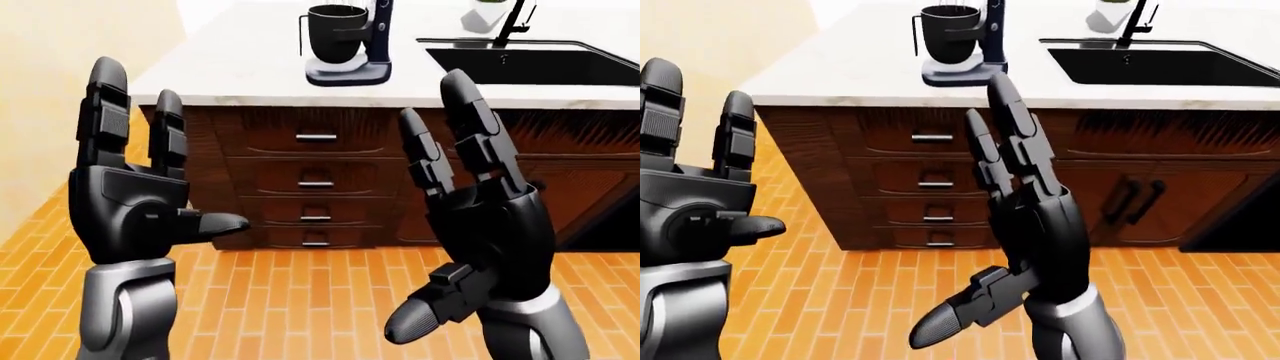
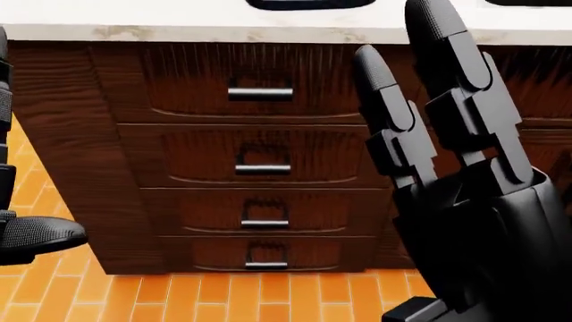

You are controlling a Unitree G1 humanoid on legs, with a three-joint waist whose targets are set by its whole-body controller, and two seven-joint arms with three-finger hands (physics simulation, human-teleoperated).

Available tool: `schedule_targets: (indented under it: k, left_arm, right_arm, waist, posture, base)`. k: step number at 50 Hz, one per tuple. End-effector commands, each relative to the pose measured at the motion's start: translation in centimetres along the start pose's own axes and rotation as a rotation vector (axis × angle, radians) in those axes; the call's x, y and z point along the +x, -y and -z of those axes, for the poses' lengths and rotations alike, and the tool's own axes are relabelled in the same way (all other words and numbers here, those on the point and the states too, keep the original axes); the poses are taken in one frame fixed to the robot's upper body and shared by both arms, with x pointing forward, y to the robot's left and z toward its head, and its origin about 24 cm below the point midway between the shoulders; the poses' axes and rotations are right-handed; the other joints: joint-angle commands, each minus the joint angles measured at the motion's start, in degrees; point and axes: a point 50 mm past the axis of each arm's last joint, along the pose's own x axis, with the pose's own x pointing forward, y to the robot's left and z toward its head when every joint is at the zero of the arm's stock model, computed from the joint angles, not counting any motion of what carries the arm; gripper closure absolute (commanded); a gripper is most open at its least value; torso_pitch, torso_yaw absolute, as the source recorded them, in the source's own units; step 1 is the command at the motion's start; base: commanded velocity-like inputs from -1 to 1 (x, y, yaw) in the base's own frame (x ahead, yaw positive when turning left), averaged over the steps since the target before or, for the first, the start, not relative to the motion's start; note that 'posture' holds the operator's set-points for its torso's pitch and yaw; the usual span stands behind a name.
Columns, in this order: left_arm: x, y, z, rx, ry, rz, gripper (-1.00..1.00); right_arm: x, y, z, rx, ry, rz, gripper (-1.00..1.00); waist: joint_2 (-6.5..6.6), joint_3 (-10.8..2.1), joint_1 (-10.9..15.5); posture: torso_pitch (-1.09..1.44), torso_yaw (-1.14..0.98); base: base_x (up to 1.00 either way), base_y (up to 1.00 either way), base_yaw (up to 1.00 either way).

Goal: Open the stand mixer head.

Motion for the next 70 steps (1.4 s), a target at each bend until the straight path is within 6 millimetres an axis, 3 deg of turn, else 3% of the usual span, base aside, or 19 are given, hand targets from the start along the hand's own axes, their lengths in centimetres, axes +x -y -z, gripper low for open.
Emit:
schedule_targets:
  k: [1,7,10,11,17,24,27,34,36,39,43,45,50,54,56,58,61,69,70]
  left_arm:
    - [0.04,0.74,-0.94,-0.007,0.059,0.043,-1.00]
    - [0.09,0.69,-0.92,-0.008,0.058,0.043,-1.00]
    - [0.10,0.69,-0.94,-0.009,0.058,0.042,-1.00]
    - [0.10,0.68,-0.93,-0.008,0.057,0.042,-1.00]
    - [0.14,0.66,-1.04,-0.009,0.060,0.041,-1.00]
    - [0.09,0.70,-1.00,-0.011,0.060,0.042,-1.00]
    - [0.10,0.68,-1.06,-0.011,0.061,0.041,-1.00]
    - [0.06,0.71,-1.06,-0.011,0.060,0.042,-1.00]
    - [0.09,0.69,-1.07,-0.012,0.060,0.041,-1.00]
    - [0.06,0.71,-1.13,-0.012,0.061,0.042,-1.00]
    - [0.08,0.69,-1.13,-0.011,0.062,0.042,-1.00]
    - [0.08,0.70,-1.16,-0.011,0.062,0.043,-1.00]
    - [0.10,0.71,-1.13,-0.012,0.062,0.043,-1.00]
    - [0.11,0.71,-1.15,-0.012,0.064,0.043,-1.00]
    - [0.10,0.73,-1.16,-0.012,0.064,0.044,-1.00]
    - [0.11,0.72,-1.15,-0.012,0.064,0.043,-1.00]
    - [0.08,0.74,-1.13,-0.012,0.063,0.044,-1.00]
    - [0.09,0.80,-1.32,-0.014,0.066,0.045,-1.00]
    - [0.09,0.79,-1.31,-0.014,0.066,0.045,-1.00]
  right_arm:
    - [0.03,0.02,-0.82,-0.016,0.055,0.004,-1.00]
    - [-0.02,-0.10,-0.80,-0.025,0.060,-0.002,-1.00]
    - [-0.01,-0.09,-0.68,-0.024,0.047,0.001,-1.00]
    - [-0.03,-0.02,-0.65,-0.030,0.054,0.008,-1.00]
    - [-0.26,-0.10,-0.60,-0.049,0.069,0.020,-1.00]
    - [-0.17,0.09,-0.89,-0.014,0.074,0.021,-1.00]
    - [-0.19,0.09,-0.88,0.000,0.067,0.014,-1.00]
    - [-0.16,0.16,-1.00,-0.002,0.078,0.016,-1.00]
    - [-0.17,0.13,-0.95,-0.009,0.074,0.012,-1.00]
    - [-0.20,0.02,-0.89,-0.015,0.071,0.010,-1.00]
    - [-0.25,-0.01,-0.90,-0.005,0.074,0.005,-1.00]
    - [-0.28,-0.05,-0.90,-0.008,0.074,0.003,-1.00]
    - [-0.29,-0.09,-0.82,-0.011,0.072,0.003,-1.00]
    - [-0.38,-0.17,-0.94,0.003,0.078,-0.008,-1.00]
    - [-0.37,-0.21,-0.94,-0.009,0.077,-0.009,-1.00]
    - [-0.33,-0.15,-0.85,-0.014,0.074,-0.003,-1.00]
    - [-0.37,-0.20,-0.87,-0.010,0.074,-0.005,-1.00]
    - [-0.41,-0.28,-0.96,-0.018,0.079,-0.011,-1.00]
    - [-0.40,-0.27,-0.93,-0.022,0.080,-0.009,-1.00]
  waist:
    - [-0.26,0.38,0.02]
    - [1.51,-1.14,-0.01]
    - [-4.51,0.44,-0.28]
    - [-0.66,0.18,0.45]
    - [1.81,-1.57,-0.13]
    - [1.82,-1.42,-0.22]
    - [1.18,2.52,-0.68]
    - [1.55,-2.62,-0.44]
    - [0.50,1.84,0.13]
    - [-0.37,1.96,0.33]
    - [-2.68,-3.51,-0.42]
    - [-1.51,3.90,-0.57]
    - [-2.73,-0.29,-0.79]
    - [-0.29,-0.57,-1.38]
    - [2.76,2.80,-1.71]
    - [2.80,-1.27,-1.74]
    - [4.91,-0.33,-1.81]
    - [1.72,-0.35,-1.27]
    - [-1.36,-0.29,-0.70]
  posture:
    - [0.00,0.00]
    - [0.00,0.00]
    - [0.00,0.00]
    - [0.00,0.00]
    - [0.00,0.00]
    - [0.00,0.00]
    - [0.00,0.00]
    - [0.00,0.00]
    - [0.00,0.00]
    - [0.00,0.00]
    - [0.00,0.00]
    - [0.00,0.00]
    - [0.00,0.00]
    - [0.00,0.00]
    - [0.00,0.00]
    - [0.00,0.00]
    - [0.00,0.00]
    - [0.00,0.00]
    - [0.00,0.00]
  base:
    - [0.00,0.60,0.00]
    - [0.00,0.14,0.00]
    - [0.00,0.67,0.00]
    - [0.00,0.00,0.00]
    - [0.00,0.00,0.00]
    - [0.02,0.00,0.00]
    - [0.95,0.00,0.00]
    - [0.47,0.00,0.00]
    - [1.00,0.00,0.00]
    - [0.67,0.00,0.00]
    - [0.21,0.00,0.00]
    - [0.97,0.00,0.00]
    - [0.22,0.00,0.00]
    - [0.13,0.00,0.00]
    - [0.70,0.03,0.00]
    - [0.00,0.00,0.00]
    - [0.00,0.00,0.00]
    - [0.00,0.05,0.00]
    - [0.00,1.00,0.00]
